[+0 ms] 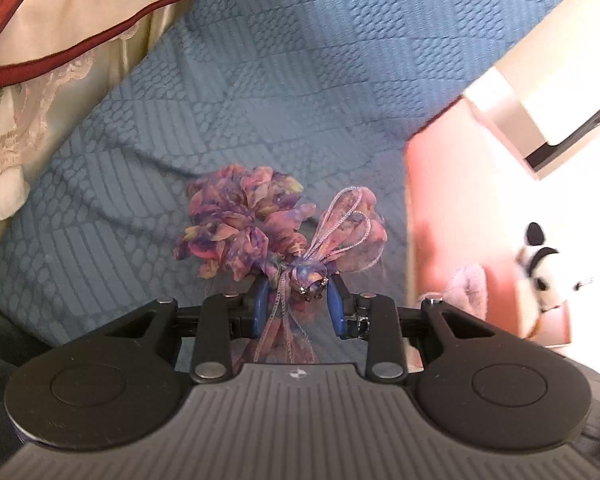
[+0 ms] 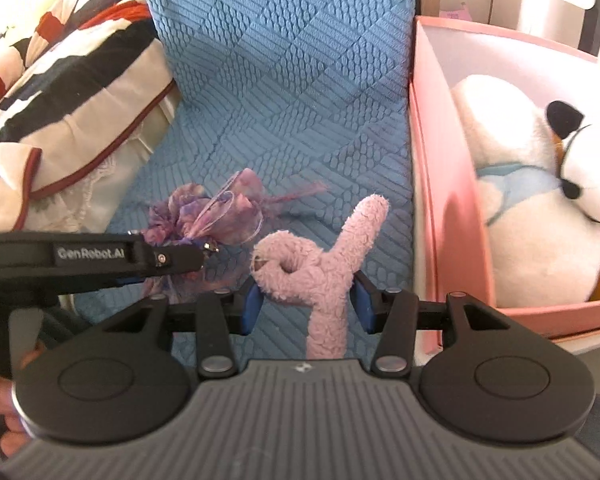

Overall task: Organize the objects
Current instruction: 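Lift the scrunchie with the left tool while the right tool lifts the pink clip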

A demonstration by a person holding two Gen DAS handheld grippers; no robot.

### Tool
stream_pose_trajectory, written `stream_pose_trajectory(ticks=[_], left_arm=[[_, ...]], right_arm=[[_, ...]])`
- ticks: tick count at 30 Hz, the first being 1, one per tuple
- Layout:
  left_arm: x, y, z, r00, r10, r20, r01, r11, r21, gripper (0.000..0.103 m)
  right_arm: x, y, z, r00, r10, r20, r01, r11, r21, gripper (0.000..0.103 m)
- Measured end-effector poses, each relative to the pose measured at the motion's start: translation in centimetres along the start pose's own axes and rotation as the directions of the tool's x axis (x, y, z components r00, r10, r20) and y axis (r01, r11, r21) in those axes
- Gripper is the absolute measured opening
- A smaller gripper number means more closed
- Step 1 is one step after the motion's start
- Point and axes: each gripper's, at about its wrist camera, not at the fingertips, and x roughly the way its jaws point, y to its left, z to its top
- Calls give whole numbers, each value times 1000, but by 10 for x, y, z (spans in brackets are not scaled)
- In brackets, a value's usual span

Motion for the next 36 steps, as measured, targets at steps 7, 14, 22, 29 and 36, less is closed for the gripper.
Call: stream_pose_trajectory(ticks=[7, 14, 22, 29, 36], left_arm=[[-20, -23, -6, 1000, -4, 12, 4, 1000, -1, 35], [-24, -48, -13, 999, 32, 22, -33, 999, 31, 31], [1, -33, -27, 994, 88, -59, -87, 996, 14, 67], [24, -27, -48, 993, 82, -84, -81, 997, 17, 81], [46, -39, -56, 996, 79, -43, -78, 996, 43, 81]], right_arm=[[-26, -16, 2, 1000, 19, 21, -20, 1000, 8, 50], [-44, -30, 4, 999, 24, 29, -25, 1000, 11, 50], [-44, -40, 4, 999, 42, 30, -42, 999, 25, 50], [-46, -41, 1, 998, 45, 39, -46, 999, 27, 50], [-53, -43, -1, 998, 37, 58, -37, 999, 13, 50]])
